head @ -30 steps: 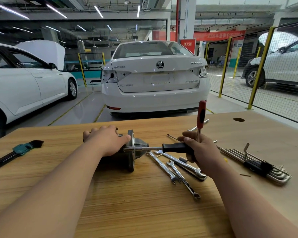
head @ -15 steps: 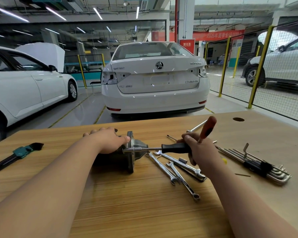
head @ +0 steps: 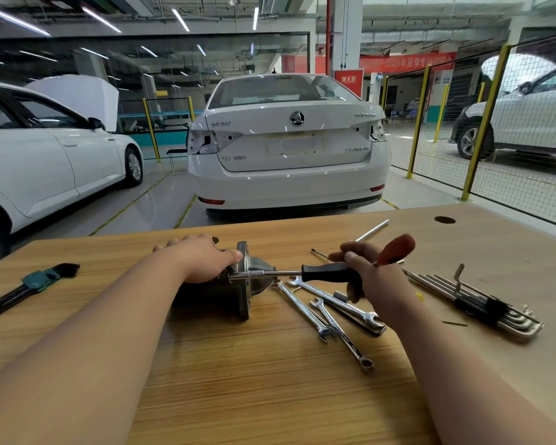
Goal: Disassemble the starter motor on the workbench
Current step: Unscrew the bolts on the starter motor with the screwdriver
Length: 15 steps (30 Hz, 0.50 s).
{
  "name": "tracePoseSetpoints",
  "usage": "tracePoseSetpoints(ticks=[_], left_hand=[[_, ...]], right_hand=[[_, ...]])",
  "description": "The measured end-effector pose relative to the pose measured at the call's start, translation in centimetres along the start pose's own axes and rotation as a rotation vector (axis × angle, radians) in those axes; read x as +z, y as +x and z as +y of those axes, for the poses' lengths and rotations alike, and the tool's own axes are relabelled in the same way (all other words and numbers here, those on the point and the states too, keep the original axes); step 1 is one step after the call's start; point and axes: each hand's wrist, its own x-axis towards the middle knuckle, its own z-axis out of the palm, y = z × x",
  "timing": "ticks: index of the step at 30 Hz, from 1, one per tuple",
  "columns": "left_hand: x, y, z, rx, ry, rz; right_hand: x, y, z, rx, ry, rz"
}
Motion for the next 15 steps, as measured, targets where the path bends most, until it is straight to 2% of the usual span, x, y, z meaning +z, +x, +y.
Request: tracePoseSetpoints(ticks=[4, 8, 11, 15], left_hand=[[0.0, -0.1, 0.2, -0.008, 0.000, 0.003], [0.0, -0.5, 0.4, -0.014, 0.019, 0.018], [0.0, -0.7, 0.4, -0.018, 0.025, 0.017], [0.0, -0.5, 0.4, -0.015, 0.026, 0.012]], right_hand=[[0.3, 0.4, 0.5, 0.002, -0.104, 0.084], [-0.4, 0.3, 0.3, 0.042, 0.085, -0.052], [-0.9, 0.2, 0.6, 0.016, 0.039, -0.105], [-0.6, 0.1, 0.6, 0.014, -0.015, -0.084]])
